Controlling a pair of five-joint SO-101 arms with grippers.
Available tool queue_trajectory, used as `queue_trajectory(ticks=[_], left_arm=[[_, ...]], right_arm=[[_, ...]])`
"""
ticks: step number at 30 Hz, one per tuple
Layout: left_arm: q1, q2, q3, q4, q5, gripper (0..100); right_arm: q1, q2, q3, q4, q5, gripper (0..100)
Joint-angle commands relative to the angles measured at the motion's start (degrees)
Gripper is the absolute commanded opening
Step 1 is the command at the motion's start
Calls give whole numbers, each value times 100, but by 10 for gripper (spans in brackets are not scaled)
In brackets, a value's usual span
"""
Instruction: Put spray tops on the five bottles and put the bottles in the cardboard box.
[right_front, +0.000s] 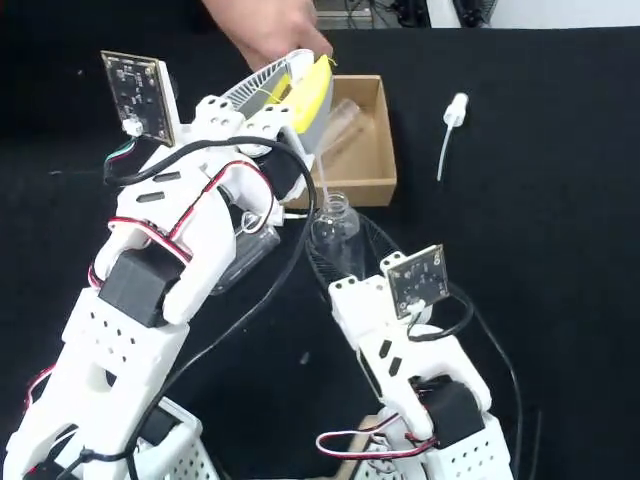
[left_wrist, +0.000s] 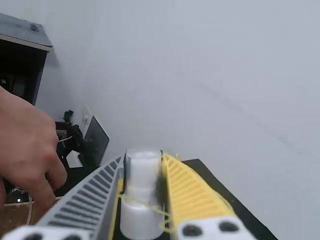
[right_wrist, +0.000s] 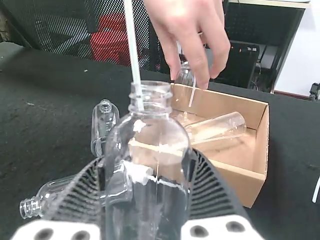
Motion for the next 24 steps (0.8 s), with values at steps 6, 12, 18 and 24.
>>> queue_trajectory(ticks=[6, 12, 18, 24], left_arm=[[391, -53, 242, 9, -79, 34], [444, -70, 426, 53, -79, 34], [602, -158, 391, 800, -35, 183], [620, -844, 453, 1055, -35, 216]], right_arm=[[-70, -576, -391, -484, 343, 11], [-53, -576, -769, -492, 369, 11], [-44, -576, -813, -492, 369, 11], [-44, -576, -831, -510, 369, 11]])
